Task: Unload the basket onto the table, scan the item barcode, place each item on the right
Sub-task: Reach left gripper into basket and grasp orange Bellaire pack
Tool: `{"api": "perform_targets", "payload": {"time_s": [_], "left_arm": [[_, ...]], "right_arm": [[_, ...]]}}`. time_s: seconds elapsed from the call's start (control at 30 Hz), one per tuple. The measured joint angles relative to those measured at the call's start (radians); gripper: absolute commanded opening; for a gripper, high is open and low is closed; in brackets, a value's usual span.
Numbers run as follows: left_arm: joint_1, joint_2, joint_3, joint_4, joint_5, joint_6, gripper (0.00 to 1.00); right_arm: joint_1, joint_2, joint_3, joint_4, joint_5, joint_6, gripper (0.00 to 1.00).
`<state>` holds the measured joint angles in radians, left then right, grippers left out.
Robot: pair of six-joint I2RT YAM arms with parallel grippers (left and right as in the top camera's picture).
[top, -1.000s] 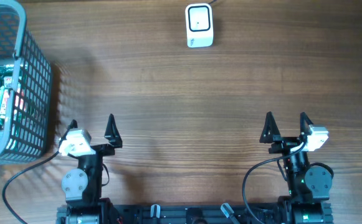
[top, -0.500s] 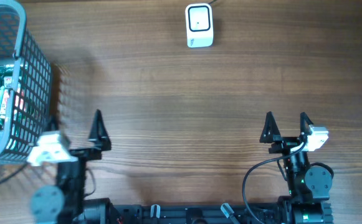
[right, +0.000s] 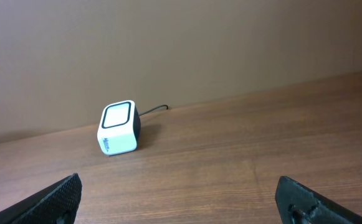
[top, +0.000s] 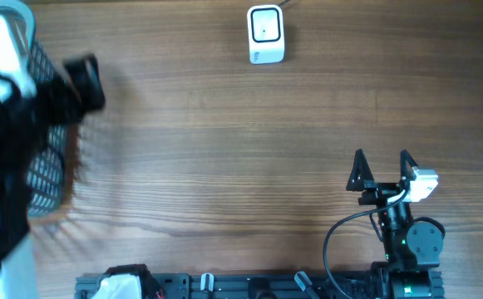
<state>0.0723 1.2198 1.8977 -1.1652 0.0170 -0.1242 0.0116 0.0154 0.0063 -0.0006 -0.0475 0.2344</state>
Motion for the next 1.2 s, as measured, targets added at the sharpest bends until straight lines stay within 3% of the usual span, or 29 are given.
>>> {"api": "perform_targets", "payload": {"time_s": [0.23, 0.43, 0.77, 0.93, 1.2], "left_arm": [[0.015, 0.150, 0.050, 0.043, -0.098, 0.063, 1.00], [0.197, 0.238, 0.050, 0.005, -0.223, 0.087, 1.00], [0.572, 0.338, 0.049, -0.043, -0.152, 0.075, 1.00], [0.629, 0.380, -0.021, -0.044, -0.130, 0.094, 1.00], [0.636, 0.465, -0.238, 0.027, -0.042, 0.234, 1.00]], "right_arm": [[0.000, 0.000, 0.000, 0.000, 0.000, 0.000, 1.00], [0.000, 0.000, 0.000, 0.000, 0.000, 0.000, 1.00], [0.000, 0.000, 0.000, 0.000, 0.000, 0.000, 1.00], [0.000, 0.000, 0.000, 0.000, 0.000, 0.000, 1.00], [0.000, 0.000, 0.000, 0.000, 0.000, 0.000, 1.00]]}}
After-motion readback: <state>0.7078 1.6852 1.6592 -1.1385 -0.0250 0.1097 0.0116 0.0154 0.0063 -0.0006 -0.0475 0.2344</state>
